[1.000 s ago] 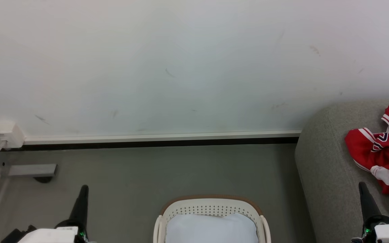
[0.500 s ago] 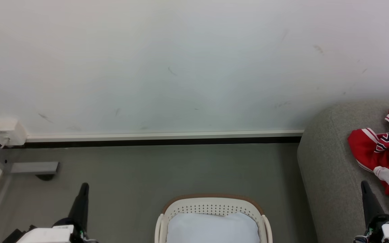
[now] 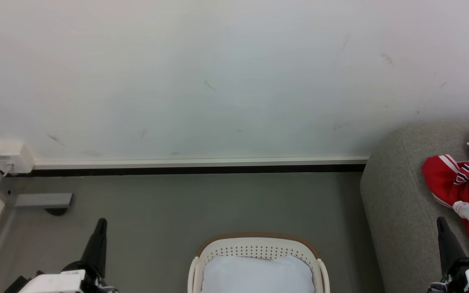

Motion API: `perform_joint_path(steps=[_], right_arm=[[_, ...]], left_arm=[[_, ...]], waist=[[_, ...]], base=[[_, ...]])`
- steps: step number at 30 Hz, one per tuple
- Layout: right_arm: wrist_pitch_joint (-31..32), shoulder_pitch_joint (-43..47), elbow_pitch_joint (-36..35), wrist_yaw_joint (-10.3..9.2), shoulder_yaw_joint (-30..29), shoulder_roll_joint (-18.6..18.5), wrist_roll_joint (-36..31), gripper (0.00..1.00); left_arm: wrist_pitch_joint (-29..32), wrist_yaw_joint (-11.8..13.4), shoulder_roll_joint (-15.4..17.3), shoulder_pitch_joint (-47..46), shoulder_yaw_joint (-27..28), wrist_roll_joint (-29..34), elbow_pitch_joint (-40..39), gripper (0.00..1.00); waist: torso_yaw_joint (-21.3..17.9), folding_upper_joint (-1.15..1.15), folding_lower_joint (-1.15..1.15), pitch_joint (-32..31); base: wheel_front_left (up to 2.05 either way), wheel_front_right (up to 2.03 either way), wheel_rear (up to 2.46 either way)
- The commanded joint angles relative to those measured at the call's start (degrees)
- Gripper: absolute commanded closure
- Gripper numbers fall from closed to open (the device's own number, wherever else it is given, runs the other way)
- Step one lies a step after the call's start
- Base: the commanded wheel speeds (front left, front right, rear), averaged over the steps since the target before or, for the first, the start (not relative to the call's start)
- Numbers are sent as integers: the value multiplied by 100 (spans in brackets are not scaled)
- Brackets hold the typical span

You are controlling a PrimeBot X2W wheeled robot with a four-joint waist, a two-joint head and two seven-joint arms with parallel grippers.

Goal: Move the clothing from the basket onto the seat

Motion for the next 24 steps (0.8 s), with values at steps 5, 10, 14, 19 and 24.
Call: perform_joint_path(steps=[5,10,14,19,24], right_arm=[[19,-70,-24,-11,-22,-1,6,100],[18,-69,-24,-10,-22,-1,7,100],[18,-69,-24,-10,-21,-2,7,100],[18,-69,-24,-10,-20,-2,8,100],[17,-69,-24,-10,-21,-2,8,100]], left_arm=[[23,-20,35,-50,11,-78,-20,100],[23,-20,35,-50,10,-78,-20,100],[23,-20,35,-49,10,-79,-20,100],[22,-20,35,-49,10,-79,-20,100],[22,-20,35,-48,9,-79,-20,100]], waist=[[-1,0,0,0],[-1,0,0,0],[-1,0,0,0],[-1,0,0,0],[-1,0,0,0]], base=[[0,0,0],[0,0,0],[0,0,0],[0,0,0],[0,0,0]])
